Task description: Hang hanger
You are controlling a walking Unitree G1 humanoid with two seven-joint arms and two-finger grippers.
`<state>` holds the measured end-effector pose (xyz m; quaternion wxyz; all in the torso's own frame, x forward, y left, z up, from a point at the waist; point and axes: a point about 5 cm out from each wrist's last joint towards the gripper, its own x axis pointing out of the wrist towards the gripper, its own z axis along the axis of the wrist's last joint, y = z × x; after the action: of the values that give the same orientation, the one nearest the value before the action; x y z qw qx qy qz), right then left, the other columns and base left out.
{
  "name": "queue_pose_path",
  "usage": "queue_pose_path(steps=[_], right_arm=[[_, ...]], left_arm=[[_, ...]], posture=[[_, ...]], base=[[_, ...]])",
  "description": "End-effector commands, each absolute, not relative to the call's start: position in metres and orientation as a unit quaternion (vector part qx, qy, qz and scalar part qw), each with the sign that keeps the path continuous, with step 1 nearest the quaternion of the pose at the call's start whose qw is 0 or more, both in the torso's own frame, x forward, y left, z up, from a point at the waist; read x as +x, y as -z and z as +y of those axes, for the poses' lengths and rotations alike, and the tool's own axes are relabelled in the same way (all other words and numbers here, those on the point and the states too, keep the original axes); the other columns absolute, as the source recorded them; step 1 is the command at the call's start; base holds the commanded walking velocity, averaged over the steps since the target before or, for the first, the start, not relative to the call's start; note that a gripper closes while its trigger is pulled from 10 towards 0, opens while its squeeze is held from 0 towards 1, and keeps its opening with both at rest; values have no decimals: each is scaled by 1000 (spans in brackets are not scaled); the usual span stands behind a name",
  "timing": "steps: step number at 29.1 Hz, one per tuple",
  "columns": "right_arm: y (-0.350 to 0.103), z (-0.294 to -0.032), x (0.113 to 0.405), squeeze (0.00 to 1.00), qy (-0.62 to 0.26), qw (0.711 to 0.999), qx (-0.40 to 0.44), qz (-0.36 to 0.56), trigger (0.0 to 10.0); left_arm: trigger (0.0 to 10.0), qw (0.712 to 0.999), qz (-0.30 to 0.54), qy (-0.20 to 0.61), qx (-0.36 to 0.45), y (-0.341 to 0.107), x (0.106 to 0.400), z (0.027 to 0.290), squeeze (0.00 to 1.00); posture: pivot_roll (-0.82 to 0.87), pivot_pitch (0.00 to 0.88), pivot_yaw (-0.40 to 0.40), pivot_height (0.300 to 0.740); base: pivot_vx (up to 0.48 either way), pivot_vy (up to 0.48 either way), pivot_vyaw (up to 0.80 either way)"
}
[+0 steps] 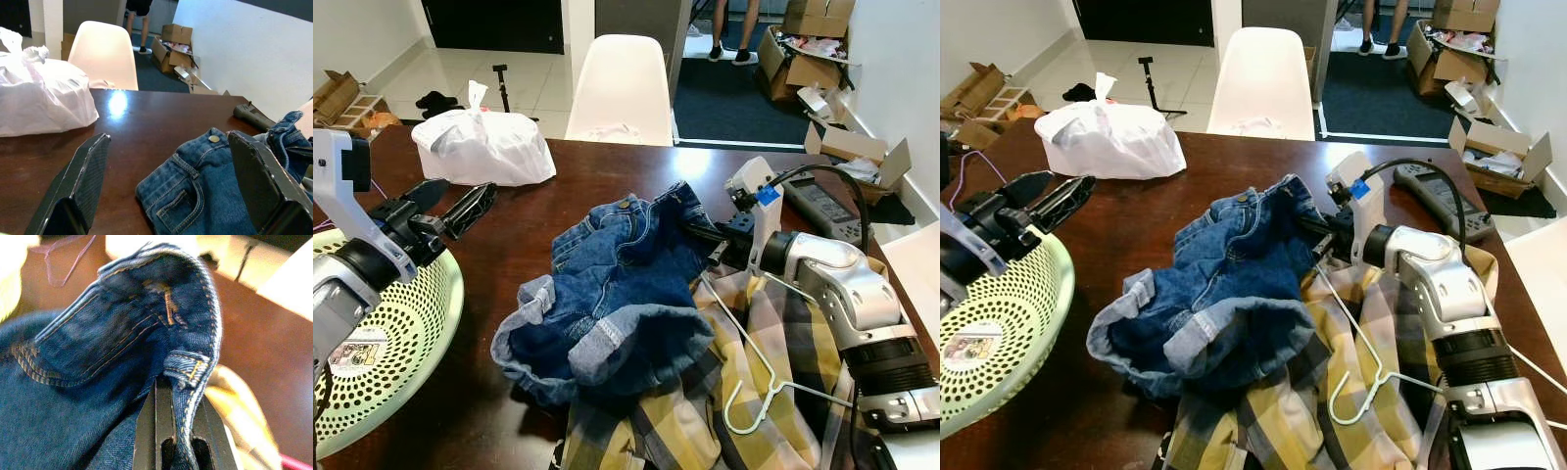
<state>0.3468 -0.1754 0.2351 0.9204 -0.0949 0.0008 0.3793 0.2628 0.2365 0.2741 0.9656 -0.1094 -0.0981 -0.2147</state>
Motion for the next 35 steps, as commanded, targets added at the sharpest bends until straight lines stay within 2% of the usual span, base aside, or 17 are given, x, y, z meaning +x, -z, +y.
queue_pose_path(steps=[1,7,8,10,13,14,15,16,17,18,19,21,23,25,27,29,35], right_arm=[[-277,-182,351,0,-330,937,-28,-112,0],[-305,-188,351,0,-298,935,40,-187,0],[-324,-195,348,0,-283,927,78,-232,0],[-324,-195,348,0,-283,927,78,-232,0],[-344,-203,342,0,-282,910,120,-277,0],[-358,-203,327,0,-336,879,139,-309,0],[-358,-203,327,0,-336,879,139,-309,0],[-359,-196,308,0,-412,846,129,-314,0],[-350,-184,290,0,-491,814,103,-291,0],[-350,-184,290,0,-491,814,103,-291,0],[-325,-168,267,0,-580,778,54,-235,0],[-281,-146,236,0,-685,720,6,-116,0],[-281,-146,236,0,-685,720,6,-116,0],[-241,-135,214,0,-733,680,-25,2,0],[-241,-135,214,0,-733,680,-25,2,0],[-215,-137,204,0,-741,664,-57,88,0],[-199,-139,195,0,-744,647,-85,141,0]], left_arm=[[10000,969,-104,193,-117,-274,269,238,0],[10000,971,-110,173,-121,-276,274,241,0],[10000,972,-117,159,-123,-278,277,244,0],[10000,972,-117,159,-123,-278,277,244,0],[10000,973,-126,147,-125,-282,279,247,0],[10000,972,-136,138,-132,-285,282,247,0],[10000,972,-136,138,-132,-285,282,247,0],[10000,970,-142,136,-141,-286,283,245,0],[10000,968,-143,137,-151,-284,284,241,0],[10000,968,-143,137,-151,-284,284,241,0],[10000,967,-138,145,-161,-280,284,235,0],[10000,964,-127,156,-176,-273,284,226,0],[10000,964,-127,156,-176,-273,284,226,0],[10000,960,-121,166,-190,-269,285,217,0],[10000,960,-121,166,-190,-269,285,217,0],[10000,955,-117,182,-205,-267,286,206,0],[10000,946,-104,225,-211,-265,286,188,0]], posture=[[49,140,-15,740],[48,141,-13,740],[47,138,-10,740],[47,138,-10,740],[47,138,-10,740],[43,136,-8,740],[43,136,-8,740],[43,136,-8,740],[41,137,-8,740],[41,137,-8,740],[41,138,-8,740],[36,141,-8,740],[36,141,-8,740],[35,142,-10,740],[35,142,-10,740],[34,143,-10,740],[34,146,-10,740]], base=[[0,0,0],[0,0,0],[0,0,0],[0,0,0],[0,0,0],[0,0,0],[0,0,0],[0,0,0],[0,0,0],[0,0,0],[0,0,0],[0,0,0],[0,0,0],[0,0,0],[0,0,0],[0,0,0],[0,0,0]])
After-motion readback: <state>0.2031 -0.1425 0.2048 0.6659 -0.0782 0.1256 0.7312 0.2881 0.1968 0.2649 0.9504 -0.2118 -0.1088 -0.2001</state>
